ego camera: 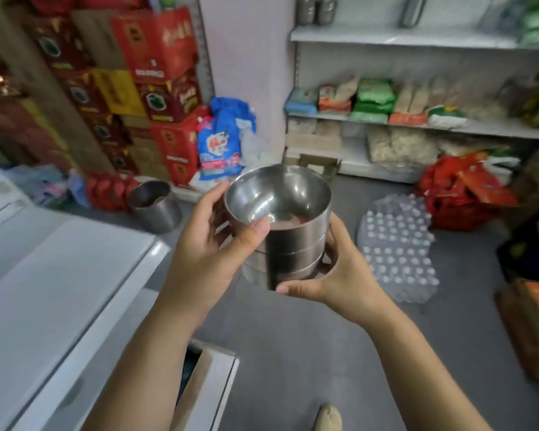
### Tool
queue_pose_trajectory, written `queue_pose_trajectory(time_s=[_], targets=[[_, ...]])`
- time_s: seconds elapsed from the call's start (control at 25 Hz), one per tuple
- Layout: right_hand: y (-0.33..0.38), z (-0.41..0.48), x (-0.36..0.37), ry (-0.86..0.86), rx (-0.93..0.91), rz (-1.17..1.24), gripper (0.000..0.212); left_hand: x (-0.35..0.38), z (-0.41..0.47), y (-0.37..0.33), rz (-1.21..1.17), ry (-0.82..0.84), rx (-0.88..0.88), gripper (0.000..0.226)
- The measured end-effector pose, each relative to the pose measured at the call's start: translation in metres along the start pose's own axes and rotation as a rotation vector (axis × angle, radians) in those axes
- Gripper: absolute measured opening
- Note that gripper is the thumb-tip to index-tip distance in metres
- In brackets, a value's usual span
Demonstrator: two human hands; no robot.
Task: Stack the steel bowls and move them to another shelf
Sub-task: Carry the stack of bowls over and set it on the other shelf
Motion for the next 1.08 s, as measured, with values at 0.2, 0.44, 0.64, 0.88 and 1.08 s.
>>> queue_pose_trajectory(time_s=[0.2, 0.44, 0.64, 0.88, 1.08], targets=[[-0.034, 0.057, -0.123, -0.078, -0.010, -0.072, 0.128, 0.103, 0.110, -0.012, -0.019, 0.120, 0.043, 0.072], [-0.079, 0.110, -0.211, -0.110, 0.044, -0.080, 0.123, 0.175, 0.205, -0.012, -0.035, 0.130, 0.002, 0.067], [-0.118, 0.179, -0.242, -0.087, 0.037, -0.113, 0.126, 0.189, 0.286, -0.014, -0.019, 0.113, 0.003, 0.061], [-0.163, 0.302, -0.290, -0.132, 0.007, -0.161, 0.127, 0.203, 0.430, -0.034, 0.011, 0.153, 0.053, 0.068], [-0.194, 0.416, -0.337, -0.241, -0.025, -0.184, 0.125, 0.226, 0.570, -0.071, 0.049, 0.252, 0.105, 0.068]])
Point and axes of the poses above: each hand's wrist, its own z-axis towards the middle knuckle, its own x-axis out of the palm, y = z × x, the point moved 2 cm from there along z, towards the middle knuckle, and after that the axes turned 15 degrees about -x, right-handed, at the moved point
